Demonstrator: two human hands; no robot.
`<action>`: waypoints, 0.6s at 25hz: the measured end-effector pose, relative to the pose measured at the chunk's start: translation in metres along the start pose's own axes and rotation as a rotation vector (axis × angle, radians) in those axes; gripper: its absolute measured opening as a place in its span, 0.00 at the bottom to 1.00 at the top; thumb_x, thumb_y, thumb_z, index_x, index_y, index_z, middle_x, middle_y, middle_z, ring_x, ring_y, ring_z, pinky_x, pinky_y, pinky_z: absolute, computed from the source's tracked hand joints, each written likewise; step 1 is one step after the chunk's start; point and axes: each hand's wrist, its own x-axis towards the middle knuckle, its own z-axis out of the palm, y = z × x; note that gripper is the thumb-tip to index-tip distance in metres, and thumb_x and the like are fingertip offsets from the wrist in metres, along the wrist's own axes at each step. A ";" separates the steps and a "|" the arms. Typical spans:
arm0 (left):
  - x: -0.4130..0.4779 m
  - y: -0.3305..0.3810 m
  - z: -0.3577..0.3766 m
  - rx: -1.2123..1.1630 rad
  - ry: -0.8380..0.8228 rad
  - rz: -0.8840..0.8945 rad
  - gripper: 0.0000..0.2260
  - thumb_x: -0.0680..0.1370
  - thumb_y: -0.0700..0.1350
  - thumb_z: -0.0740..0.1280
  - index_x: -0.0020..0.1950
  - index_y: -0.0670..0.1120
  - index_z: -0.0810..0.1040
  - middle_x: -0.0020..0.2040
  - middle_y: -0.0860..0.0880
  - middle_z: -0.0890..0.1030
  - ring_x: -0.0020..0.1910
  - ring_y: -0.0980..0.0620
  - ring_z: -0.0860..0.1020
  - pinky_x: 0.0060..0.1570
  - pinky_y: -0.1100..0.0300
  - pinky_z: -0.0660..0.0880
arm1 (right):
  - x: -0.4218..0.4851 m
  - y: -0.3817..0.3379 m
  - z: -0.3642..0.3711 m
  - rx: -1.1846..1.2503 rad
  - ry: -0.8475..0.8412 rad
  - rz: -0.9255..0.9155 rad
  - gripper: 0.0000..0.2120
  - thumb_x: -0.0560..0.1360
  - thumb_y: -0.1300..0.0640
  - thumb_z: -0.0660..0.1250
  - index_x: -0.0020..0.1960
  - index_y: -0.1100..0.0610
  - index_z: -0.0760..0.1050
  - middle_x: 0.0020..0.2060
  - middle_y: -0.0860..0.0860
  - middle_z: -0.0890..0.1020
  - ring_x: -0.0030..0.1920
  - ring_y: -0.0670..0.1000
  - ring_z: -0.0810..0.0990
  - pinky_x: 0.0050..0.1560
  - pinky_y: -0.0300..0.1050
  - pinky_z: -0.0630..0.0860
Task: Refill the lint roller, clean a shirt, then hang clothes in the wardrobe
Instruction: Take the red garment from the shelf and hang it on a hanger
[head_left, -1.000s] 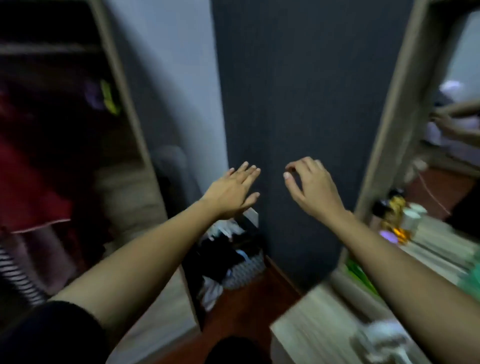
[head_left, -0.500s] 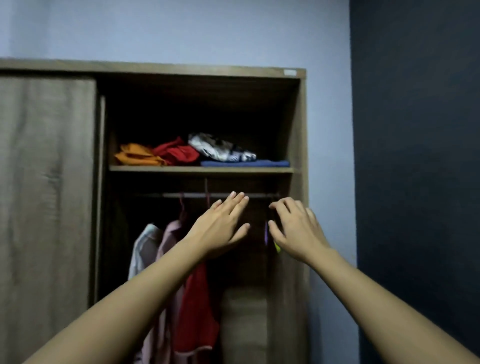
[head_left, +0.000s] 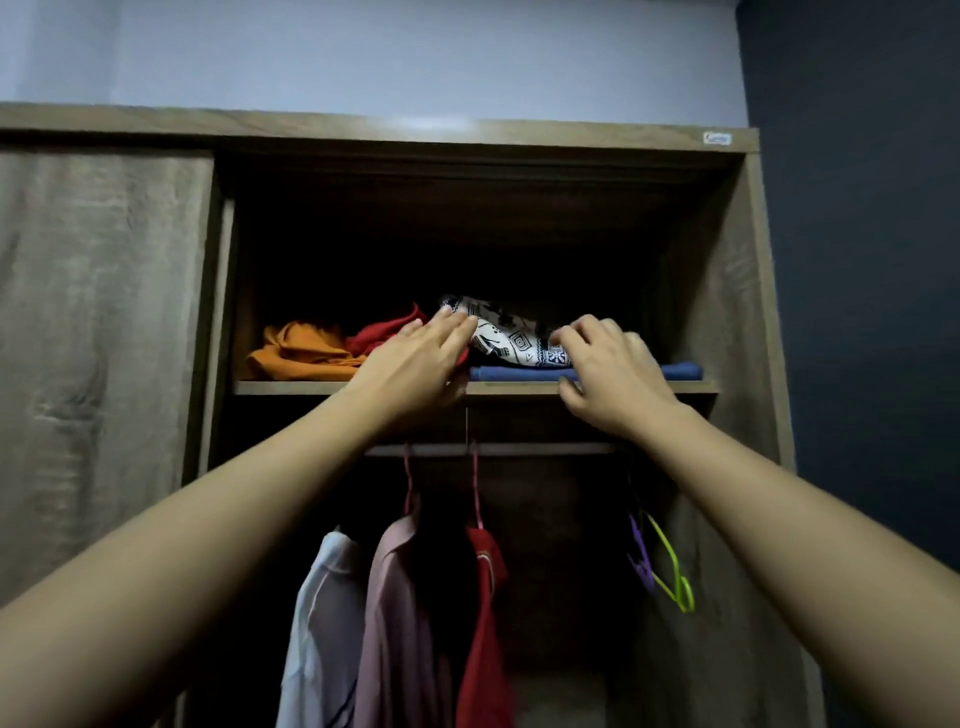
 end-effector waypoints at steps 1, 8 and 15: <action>0.009 -0.005 0.005 0.002 0.002 -0.008 0.31 0.78 0.48 0.60 0.77 0.42 0.50 0.78 0.44 0.53 0.77 0.48 0.51 0.74 0.54 0.51 | 0.012 0.003 0.006 -0.022 -0.009 -0.004 0.22 0.73 0.52 0.63 0.65 0.55 0.67 0.60 0.54 0.72 0.60 0.56 0.70 0.56 0.52 0.68; 0.094 -0.025 0.038 0.093 -0.075 0.006 0.35 0.76 0.51 0.63 0.77 0.44 0.48 0.78 0.45 0.52 0.77 0.47 0.50 0.74 0.51 0.49 | 0.082 0.027 0.057 -0.017 -0.256 0.007 0.34 0.70 0.46 0.65 0.71 0.55 0.59 0.66 0.57 0.68 0.66 0.58 0.67 0.63 0.55 0.68; 0.143 -0.020 0.059 0.251 -0.143 -0.030 0.18 0.77 0.52 0.60 0.66 0.51 0.71 0.64 0.46 0.76 0.65 0.45 0.73 0.72 0.41 0.46 | 0.112 0.035 0.080 0.134 -0.384 0.018 0.36 0.69 0.43 0.65 0.72 0.52 0.56 0.65 0.58 0.69 0.66 0.60 0.68 0.63 0.58 0.66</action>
